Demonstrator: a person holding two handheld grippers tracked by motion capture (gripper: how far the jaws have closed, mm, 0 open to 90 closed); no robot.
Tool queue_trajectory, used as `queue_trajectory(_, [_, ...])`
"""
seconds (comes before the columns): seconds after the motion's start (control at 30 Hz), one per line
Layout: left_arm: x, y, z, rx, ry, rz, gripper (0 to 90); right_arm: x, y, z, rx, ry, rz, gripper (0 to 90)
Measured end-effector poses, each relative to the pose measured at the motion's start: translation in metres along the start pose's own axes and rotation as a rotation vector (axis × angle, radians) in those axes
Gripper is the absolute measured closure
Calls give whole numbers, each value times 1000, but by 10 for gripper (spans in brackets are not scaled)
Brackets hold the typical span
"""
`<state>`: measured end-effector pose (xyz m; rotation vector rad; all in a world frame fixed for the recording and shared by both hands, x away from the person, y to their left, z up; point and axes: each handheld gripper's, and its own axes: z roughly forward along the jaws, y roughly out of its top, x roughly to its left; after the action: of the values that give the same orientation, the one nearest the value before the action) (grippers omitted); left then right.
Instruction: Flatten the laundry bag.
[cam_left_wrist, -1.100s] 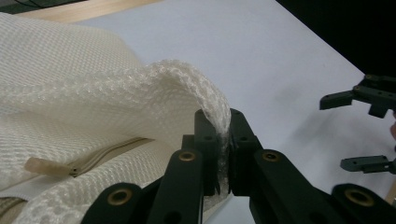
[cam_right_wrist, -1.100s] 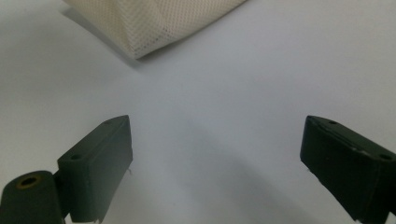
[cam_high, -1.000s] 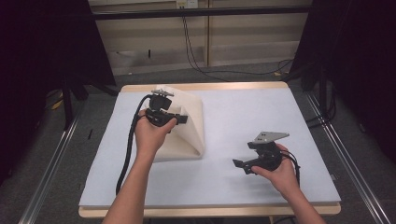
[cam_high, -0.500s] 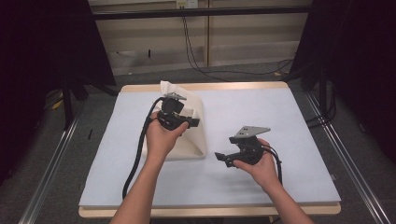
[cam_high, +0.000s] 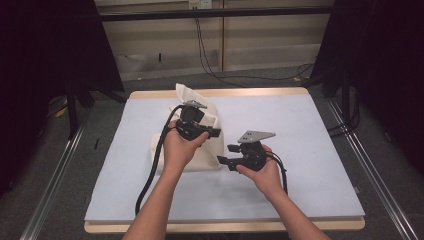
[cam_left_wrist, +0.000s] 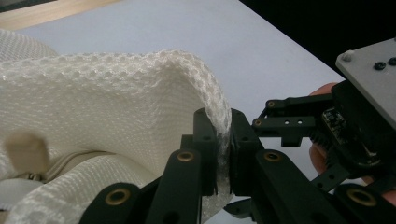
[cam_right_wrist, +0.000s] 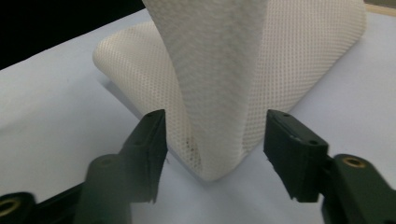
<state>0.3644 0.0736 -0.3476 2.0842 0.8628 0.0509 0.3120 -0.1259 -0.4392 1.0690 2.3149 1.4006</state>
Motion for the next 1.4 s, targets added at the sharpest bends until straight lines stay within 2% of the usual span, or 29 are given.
queue_trajectory(0.03, [0, 0, 0, 6, -7, 9, 839, 2, 3, 3, -2, 3, -5, 561])
queue_trajectory(0.07, [0, 0, 0, 11, -10, 25, 837, 2, 5, 4, -4, -12, 0, 586])
queue_trajectory(0.13, [0, -1, 1, -3, -14, 18, 831, 2, 7, 5, -9, -13, 13, 739])
queue_trajectory(0.17, [1, -2, 1, -12, -23, 10, 825, 2, 8, 4, -12, -24, 23, 781])
queue_trajectory(0.2, [1, -2, 1, -12, -23, 10, 815, 2, 8, 4, -12, -24, 23, 781])
queue_trajectory(0.23, [2, -3, 1, -3, -36, 14, 789, 0, 8, 4, -6, -35, 27, 833])
queue_trajectory(0.33, [2, -4, 0, 6, -21, 26, 676, -2, 6, 2, -10, -48, 45, 844])
queue_trajectory(0.4, [4, -4, 1, 24, -12, 14, 537, -5, 6, 1, 0, -58, 53, 845])
queue_trajectory(0.47, [5, -6, 1, 28, -17, 13, 519, -5, 6, 0, 2, -61, 56, 845])
queue_trajectory(0.5, [6, -6, 0, 32, -26, 0, 444, -7, 4, -1, 4, -64, 61, 845])
queue_trajectory(0.6, [7, -6, -4, 10, -43, 8, 357, -10, 3, -2, 2, -63, 83, 845])
queue_trajectory(0.67, [9, -6, -9, 9, -30, 32, 316, -16, -1, -3, 0, -68, 99, 845])
queue_trajectory(0.7, [12, -7, -9, 15, -17, 23, 296, -17, -2, -4, -3, -65, 106, 845])
queue_trajectory(0.87, [19, -11, -9, 41, -33, 13, 276, -20, -5, -6, -4, -68, 129, 843])
queue_trajectory(0.9, [21, -14, -11, 21, -33, 3, 260, -22, -6, -6, -4, -67, 136, 843])
queue_trajectory(1.0, [26, -17, -14, 7, -33, -4, 263, -27, -10, -8, 0, -80, 149, 843])
queue_trajectory(1.07, [27, -18, -15, 2, -23, -11, 252, -30, -12, -8, 1, -83, 160, 842])
queue_trajectory(1.1, [33, -21, -17, -1, 0, -18, 251, -32, -14, -9, 0, -85, 160, 842])
queue_trajectory(1.2, [38, -24, -18, 9, 17, -21, 233, -34, -17, -9, 5, -91, 175, 841])
queue_trajectory(1.23, [42, -26, -18, 14, 37, -25, 207, -36, -19, -10, 4, -88, 181, 840])
queue_trajectory(1.4, [50, -30, -22, 25, 64, -24, 213, -39, -23, -12, 13, -96, 197, 839])
